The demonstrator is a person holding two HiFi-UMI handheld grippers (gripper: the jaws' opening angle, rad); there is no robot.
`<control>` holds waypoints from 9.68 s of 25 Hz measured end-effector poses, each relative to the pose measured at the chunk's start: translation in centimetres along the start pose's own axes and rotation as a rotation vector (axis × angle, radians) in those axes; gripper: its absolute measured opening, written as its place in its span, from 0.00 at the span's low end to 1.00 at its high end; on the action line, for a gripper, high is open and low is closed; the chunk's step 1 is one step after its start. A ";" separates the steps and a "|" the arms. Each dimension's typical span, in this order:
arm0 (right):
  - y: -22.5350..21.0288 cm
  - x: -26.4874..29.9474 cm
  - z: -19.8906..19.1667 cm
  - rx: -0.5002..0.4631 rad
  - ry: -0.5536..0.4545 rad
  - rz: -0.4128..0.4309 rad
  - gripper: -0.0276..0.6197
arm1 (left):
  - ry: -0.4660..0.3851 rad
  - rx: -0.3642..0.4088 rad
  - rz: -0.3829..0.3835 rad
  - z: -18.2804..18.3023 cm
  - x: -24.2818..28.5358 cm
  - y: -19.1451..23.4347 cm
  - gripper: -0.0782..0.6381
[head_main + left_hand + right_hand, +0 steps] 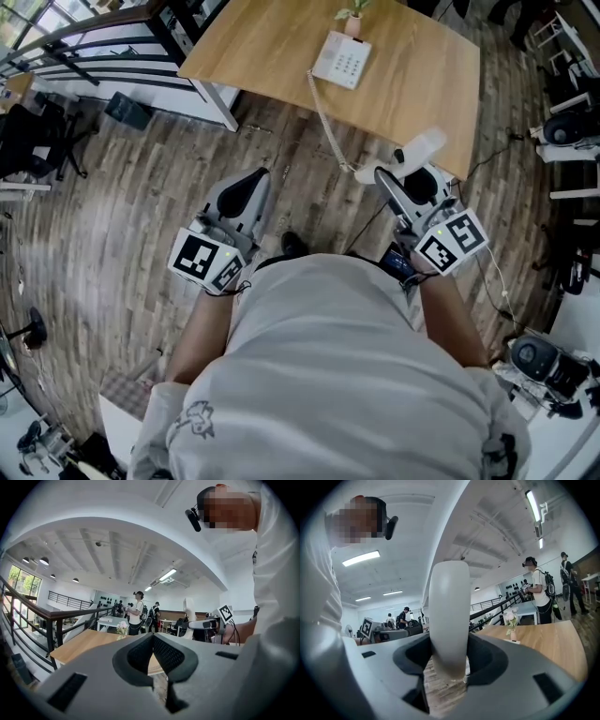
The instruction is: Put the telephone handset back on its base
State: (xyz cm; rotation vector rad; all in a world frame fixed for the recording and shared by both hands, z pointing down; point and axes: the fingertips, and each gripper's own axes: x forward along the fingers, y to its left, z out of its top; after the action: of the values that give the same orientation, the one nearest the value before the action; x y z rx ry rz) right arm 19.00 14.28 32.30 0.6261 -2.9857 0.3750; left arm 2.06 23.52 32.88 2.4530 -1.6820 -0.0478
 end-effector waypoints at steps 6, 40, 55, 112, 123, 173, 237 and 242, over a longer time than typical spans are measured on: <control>0.9 2.0 0.5 0.012 0.002 -0.056 0.39 | 0.012 -0.008 -0.038 0.5 -1.5 2.9 0.12; -11.4 14.2 1.6 0.084 0.019 -0.025 0.39 | 0.033 -0.010 -0.027 2.3 10.8 13.5 0.12; -24.9 15.0 3.8 0.137 0.029 -0.034 0.39 | 0.091 -0.011 -0.103 2.8 26.6 13.6 0.12; -30.9 32.7 -6.6 0.359 0.206 -0.638 0.39 | 0.343 -0.039 -0.794 -1.4 43.5 31.4 0.12; -34.0 35.3 -12.1 0.445 0.273 -0.713 0.39 | 0.389 -0.055 -0.802 -4.2 44.8 32.9 0.12; -39.9 40.7 -24.2 0.553 0.602 -0.878 0.42 | 0.536 -0.075 -0.756 -12.3 48.2 37.4 0.12; -16.4 20.9 2.5 -0.148 0.079 -0.296 0.05 | 0.178 0.158 -0.333 2.1 25.1 20.2 0.12; -12.6 21.9 3.1 -0.145 0.061 -0.292 0.05 | 0.174 0.165 -0.366 2.8 22.1 21.2 0.12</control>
State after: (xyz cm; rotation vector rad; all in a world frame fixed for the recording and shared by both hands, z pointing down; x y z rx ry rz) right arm 3.99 -6.19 34.60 0.9955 -2.7734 0.1517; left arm -9.83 -4.77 34.96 2.7625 -1.1957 0.2612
